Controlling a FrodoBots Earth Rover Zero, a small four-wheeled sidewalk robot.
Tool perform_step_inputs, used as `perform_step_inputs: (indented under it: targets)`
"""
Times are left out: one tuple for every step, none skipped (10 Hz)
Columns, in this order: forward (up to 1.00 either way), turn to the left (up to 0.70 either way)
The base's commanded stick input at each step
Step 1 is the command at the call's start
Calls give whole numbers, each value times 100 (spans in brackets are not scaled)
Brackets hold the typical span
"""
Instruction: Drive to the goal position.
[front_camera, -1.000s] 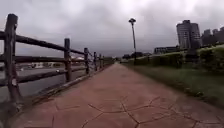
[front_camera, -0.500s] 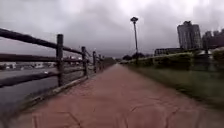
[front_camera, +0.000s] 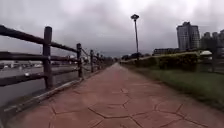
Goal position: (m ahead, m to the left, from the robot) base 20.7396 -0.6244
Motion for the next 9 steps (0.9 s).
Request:
perform_step_inputs:
  targets:
    - [100,0]
    - [100,0]
    - [100,0]
    - [100,0]
    - [100,0]
    - [100,0]
    - [100,0]
    - [100,0]
    - [100,0]
